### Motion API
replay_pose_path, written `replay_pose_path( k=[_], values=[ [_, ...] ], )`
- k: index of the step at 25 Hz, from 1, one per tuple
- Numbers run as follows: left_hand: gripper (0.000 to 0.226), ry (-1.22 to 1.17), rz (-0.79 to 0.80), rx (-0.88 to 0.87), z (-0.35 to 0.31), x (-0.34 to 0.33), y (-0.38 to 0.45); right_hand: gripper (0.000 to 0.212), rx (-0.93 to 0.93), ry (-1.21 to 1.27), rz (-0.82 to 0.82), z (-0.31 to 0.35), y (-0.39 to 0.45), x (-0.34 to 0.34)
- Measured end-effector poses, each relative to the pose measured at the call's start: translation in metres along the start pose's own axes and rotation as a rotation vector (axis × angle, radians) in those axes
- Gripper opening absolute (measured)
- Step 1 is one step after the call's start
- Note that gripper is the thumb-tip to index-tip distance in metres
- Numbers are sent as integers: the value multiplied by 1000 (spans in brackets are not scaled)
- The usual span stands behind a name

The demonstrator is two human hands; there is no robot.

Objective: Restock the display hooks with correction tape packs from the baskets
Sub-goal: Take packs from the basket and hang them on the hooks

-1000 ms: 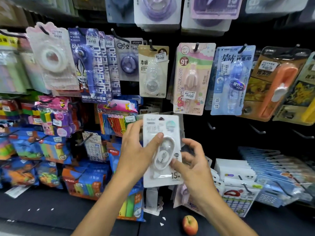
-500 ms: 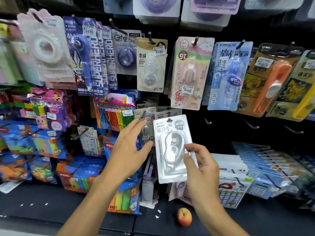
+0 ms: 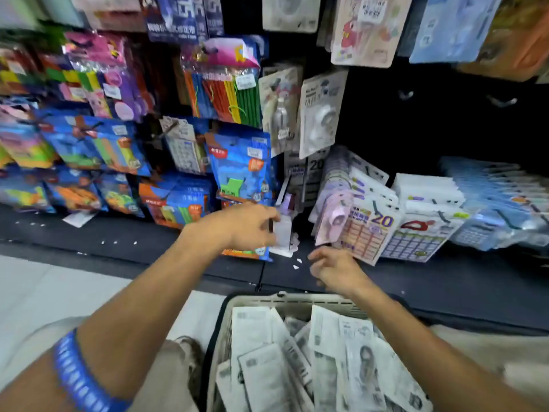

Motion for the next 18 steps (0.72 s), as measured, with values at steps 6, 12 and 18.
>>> replay_pose_path(
  k=[6,12,18],
  values=[
    [51,315,436,25,48,-161,-27,64,149,-484,551,-92,-67,-154],
    [51,328,537,166,108,-211,-45,64,9,-304,237,-96,-57,-165],
    [53,236,452,111,92,-204,-37,70,-294,-42,501,-124,-77,-193]
  ],
)
Point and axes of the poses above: each hand's wrist, its own y-axis towards the middle knuckle, its own x-axis out of the back of the hand, z = x × y, the point moved 10 cm from there along y, towards the middle knuckle, and after that the axes turned 14 degrees about x, right-handed, at the moved point
